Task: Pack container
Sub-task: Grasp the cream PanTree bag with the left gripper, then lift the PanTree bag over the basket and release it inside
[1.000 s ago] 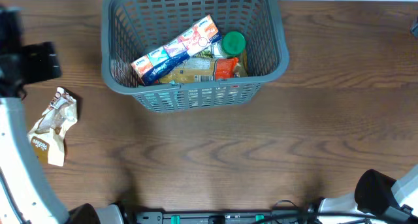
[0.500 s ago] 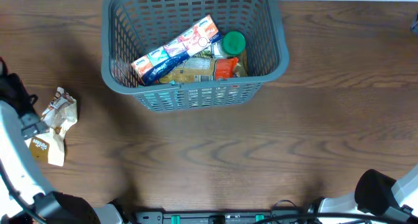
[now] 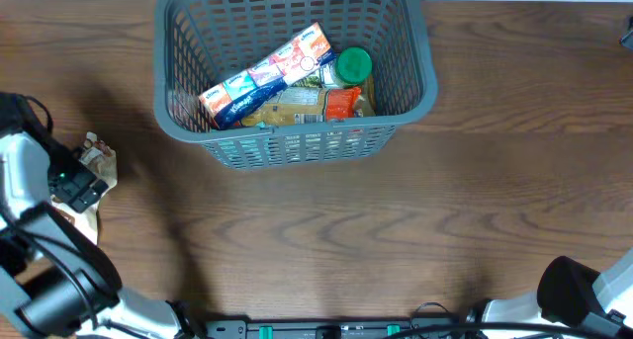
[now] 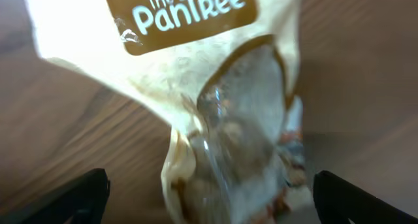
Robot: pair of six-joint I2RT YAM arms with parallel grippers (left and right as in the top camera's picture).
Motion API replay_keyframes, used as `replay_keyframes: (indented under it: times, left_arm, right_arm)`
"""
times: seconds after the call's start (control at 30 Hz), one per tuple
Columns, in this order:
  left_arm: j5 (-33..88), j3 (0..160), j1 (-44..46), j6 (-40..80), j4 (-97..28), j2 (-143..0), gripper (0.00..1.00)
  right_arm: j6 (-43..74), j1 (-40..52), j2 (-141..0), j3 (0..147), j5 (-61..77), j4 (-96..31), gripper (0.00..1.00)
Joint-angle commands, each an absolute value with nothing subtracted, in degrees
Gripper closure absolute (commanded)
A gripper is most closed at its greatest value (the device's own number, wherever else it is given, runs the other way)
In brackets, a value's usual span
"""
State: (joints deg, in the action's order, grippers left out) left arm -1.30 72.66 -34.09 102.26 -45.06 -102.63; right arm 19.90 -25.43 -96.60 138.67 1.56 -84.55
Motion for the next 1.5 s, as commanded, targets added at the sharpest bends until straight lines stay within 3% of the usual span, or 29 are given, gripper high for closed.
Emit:
replay_keyframes:
  times: [0.0,0.27,0.73,0.8,0.9,1.07,1.1,1.23,1.47]
  left_arm:
    - [-0.36,72.38,-34.33,104.18,-43.40,-106.15,0.01]
    - [-0.25,72.40,-34.98,105.58,-37.47,-112.38,0.01]
    - [4.14,72.38,-36.95,105.08,-40.16,-116.09,0.01]
    - [4.14,72.38,-36.95,105.08,-40.51,-116.09,0.09]
    - [4.95,72.38,-36.97,105.10,-41.06,-116.09,0.44]
    - [6.76,72.38,-36.95,105.06,-41.23,-116.09,0.81]
    - [6.96,72.38,-36.95,105.06,-41.43,-116.09,0.92]
    - [8.51,72.38,-36.95,102.26,-41.47,-116.09,0.94]
    - [14.15,72.86,-36.95,86.32,-37.39,-114.39,0.95]
  right_arm:
    - [19.25,-25.78,-96.71,138.89,1.80,-84.44,0.01]
    - [19.22,-25.78,-96.71,138.89,1.80,-84.99,0.01]
    - [19.22,-25.78,-96.71,138.89,1.80,-85.08,0.01]
    - [19.22,-25.78,-96.71,138.89,1.80,-85.12,0.01]
    - [19.20,-25.78,-96.71,138.89,1.78,-85.49,0.01]
    - [18.96,-25.78,-96.71,138.89,1.78,-86.54,0.01]
    - [18.90,-25.78,-96.71,138.89,1.80,-86.70,0.01]
    - [18.31,-25.78,-96.71,138.89,1.85,-86.74,0.01]
    - [17.89,-25.78,-96.71,138.89,1.87,-86.76,0.01]
